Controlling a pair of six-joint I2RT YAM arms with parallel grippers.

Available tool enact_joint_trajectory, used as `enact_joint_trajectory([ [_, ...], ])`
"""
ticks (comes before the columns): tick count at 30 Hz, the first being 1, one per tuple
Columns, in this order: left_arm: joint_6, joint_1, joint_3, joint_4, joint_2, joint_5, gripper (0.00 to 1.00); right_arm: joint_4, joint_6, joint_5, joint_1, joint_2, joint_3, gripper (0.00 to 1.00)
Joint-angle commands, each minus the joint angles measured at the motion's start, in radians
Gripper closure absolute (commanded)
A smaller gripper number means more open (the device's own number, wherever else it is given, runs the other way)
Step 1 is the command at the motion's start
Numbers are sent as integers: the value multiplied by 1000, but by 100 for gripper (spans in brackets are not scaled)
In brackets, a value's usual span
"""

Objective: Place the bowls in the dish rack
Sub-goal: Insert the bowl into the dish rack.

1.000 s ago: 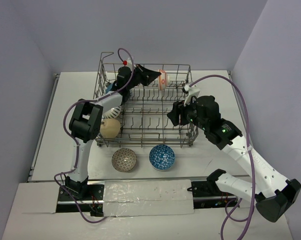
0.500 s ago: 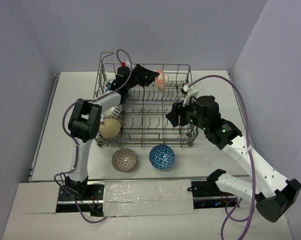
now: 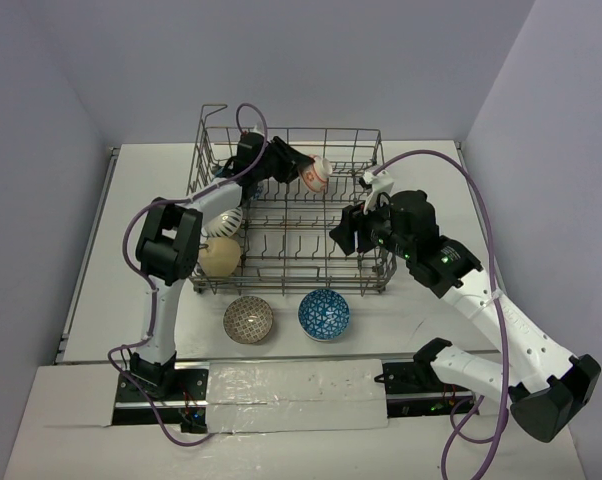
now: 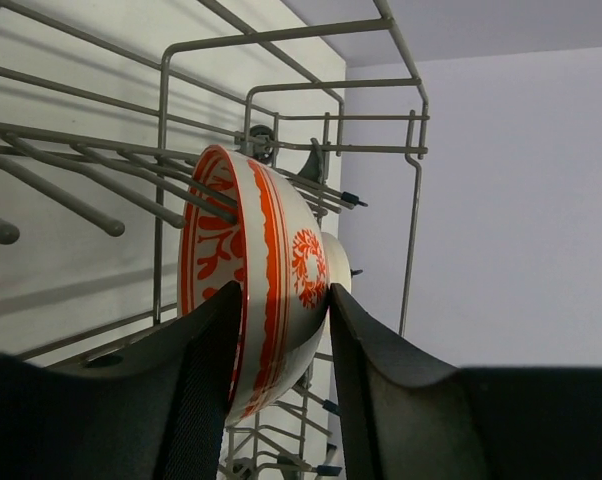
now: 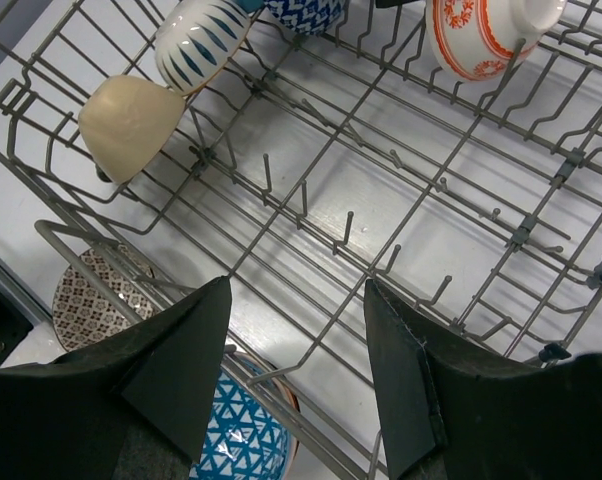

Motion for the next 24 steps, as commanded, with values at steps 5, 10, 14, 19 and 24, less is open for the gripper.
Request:
enact_joint_trajectory([
  [5, 74, 3, 75, -144, -58, -60, 50, 58, -12, -21, -5, 0, -11, 37],
  [10, 82, 3, 75, -175, -80, -77, 42, 59, -11, -27, -5, -3, -13, 37],
  [14, 87, 1, 80, -193, -95, -88, 40, 61, -8, -27, -4, -18, -17, 37],
  [19, 119, -13, 106, -227, -139, -114, 39, 59, -6, -29, -2, -35, -19, 37],
  [24, 189, -54, 163, -294, -202, -143, 39, 52, -11, -6, 15, -54, -19, 37],
])
